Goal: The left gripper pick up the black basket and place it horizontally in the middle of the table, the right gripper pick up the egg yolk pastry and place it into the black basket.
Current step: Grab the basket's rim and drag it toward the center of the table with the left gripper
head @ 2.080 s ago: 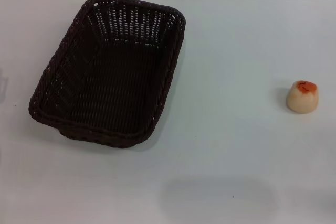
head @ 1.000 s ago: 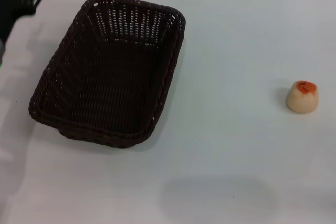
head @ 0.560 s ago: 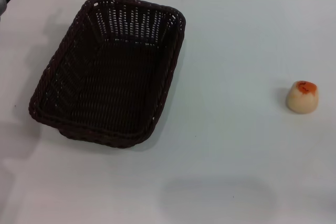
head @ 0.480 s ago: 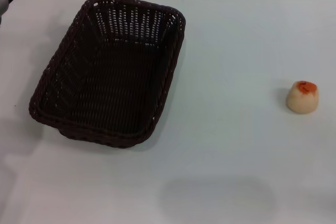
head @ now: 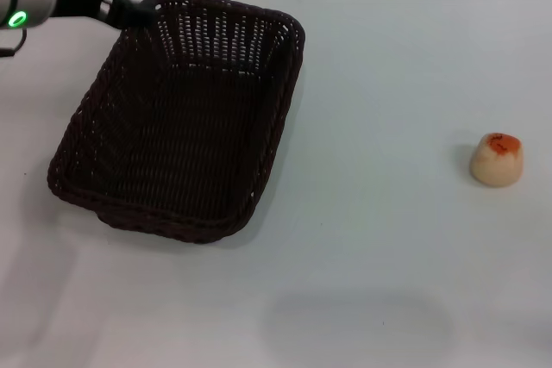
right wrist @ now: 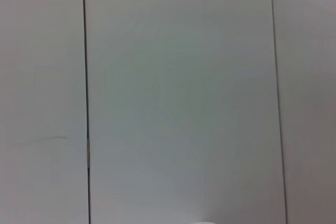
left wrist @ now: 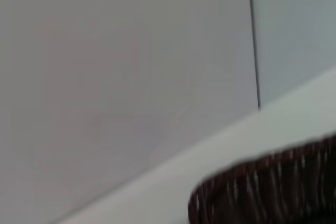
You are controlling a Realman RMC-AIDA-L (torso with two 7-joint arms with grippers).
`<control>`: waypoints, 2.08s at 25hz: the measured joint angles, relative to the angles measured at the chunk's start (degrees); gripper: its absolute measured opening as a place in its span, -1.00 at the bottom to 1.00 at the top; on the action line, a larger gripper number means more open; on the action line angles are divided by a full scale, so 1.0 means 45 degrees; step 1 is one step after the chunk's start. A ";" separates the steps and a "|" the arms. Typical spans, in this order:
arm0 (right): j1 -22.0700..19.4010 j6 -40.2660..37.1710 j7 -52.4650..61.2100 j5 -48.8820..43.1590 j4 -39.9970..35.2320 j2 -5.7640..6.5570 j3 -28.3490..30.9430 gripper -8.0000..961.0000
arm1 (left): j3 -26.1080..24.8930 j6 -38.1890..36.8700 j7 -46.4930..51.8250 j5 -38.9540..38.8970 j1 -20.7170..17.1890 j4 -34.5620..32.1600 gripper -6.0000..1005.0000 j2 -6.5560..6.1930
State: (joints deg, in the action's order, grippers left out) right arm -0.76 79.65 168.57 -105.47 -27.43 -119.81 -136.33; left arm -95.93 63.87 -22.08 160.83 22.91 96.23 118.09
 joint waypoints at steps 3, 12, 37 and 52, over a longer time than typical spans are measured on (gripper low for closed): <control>-0.0004 -0.0005 0.0000 0.0000 0.0004 0.0000 0.0001 0.32 | 0.0024 0.0337 0.0240 0.0246 0.0099 -0.0183 0.60 0.0018; 0.0013 -0.0096 0.0000 0.0000 -0.0015 0.0000 -0.0002 0.32 | 0.0121 0.1051 0.0596 0.0721 0.0738 -0.1727 0.60 0.0013; 0.0092 -0.0220 0.0000 0.0000 0.0064 0.0017 -0.0171 0.32 | -0.0028 0.3111 0.0498 0.1077 0.3229 -0.4368 0.46 -0.0083; 0.0116 -0.0325 0.0000 -0.0018 0.0059 0.0024 -0.0174 0.32 | 0.0130 0.3050 -0.0256 0.1078 0.3479 -0.4755 -0.25 -0.0211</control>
State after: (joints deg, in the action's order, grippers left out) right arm -0.24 78.19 168.57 -105.55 -27.16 -119.70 -137.11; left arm -95.35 77.60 -23.23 165.68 38.56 74.84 117.14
